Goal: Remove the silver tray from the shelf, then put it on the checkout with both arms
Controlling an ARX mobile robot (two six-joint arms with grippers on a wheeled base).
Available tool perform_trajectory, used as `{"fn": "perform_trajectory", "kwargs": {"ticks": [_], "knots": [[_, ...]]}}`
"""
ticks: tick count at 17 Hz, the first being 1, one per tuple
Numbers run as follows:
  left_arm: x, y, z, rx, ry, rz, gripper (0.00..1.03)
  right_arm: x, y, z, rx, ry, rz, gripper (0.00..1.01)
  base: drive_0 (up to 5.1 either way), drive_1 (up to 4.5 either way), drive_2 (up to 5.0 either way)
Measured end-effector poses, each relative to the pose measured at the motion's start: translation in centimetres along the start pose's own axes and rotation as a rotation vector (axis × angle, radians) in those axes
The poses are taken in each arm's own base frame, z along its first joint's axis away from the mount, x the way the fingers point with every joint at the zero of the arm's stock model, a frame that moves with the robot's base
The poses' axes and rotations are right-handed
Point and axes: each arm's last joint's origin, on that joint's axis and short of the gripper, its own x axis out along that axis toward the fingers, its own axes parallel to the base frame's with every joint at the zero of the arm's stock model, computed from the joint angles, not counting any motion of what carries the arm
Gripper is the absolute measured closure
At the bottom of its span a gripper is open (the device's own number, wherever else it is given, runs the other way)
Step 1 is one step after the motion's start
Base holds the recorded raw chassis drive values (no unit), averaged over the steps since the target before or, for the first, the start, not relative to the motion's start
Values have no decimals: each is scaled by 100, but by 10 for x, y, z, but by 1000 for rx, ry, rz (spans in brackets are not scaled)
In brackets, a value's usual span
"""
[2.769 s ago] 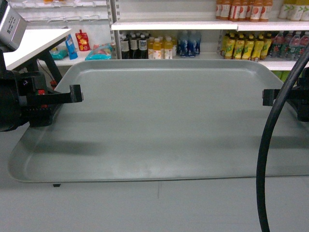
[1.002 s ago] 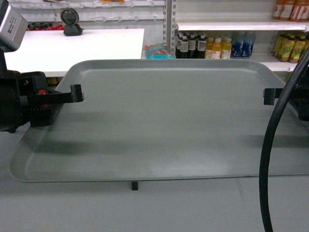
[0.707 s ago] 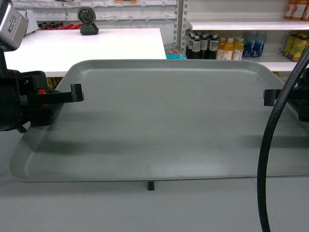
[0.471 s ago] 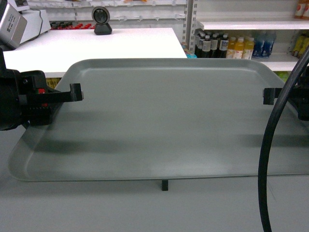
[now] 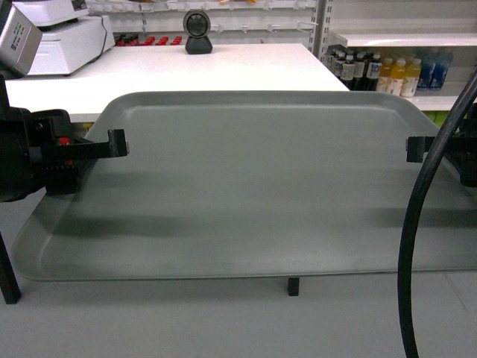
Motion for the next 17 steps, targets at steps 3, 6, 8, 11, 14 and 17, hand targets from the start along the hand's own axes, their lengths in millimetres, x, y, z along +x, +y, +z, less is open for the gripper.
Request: {"fn": "perform_trajectory", "kwargs": {"ticks": [3,6,8,11,14,17], "knots": [[0,0,0,0,-1,0,100,0,0,0,0,-1,0,98,-484,248,248],[0,2,0,-2,3,7,100,0,2,1,-2,-4,7,98,-159,85,85],[0,1,0,-1,0,2,100,0,1,0,-2,1,3,98,0,0,0],[0,1,0,-1,-1,2,100,0,0,1,0,-2,1,98,0,0,0],[0,1,0,-1,0,1,100,0,0,1,0,-2,1,98,0,0,0],[0,1,0,-1,0,1,100,0,0,1,0,-2,1,98,0,0,0]]}}
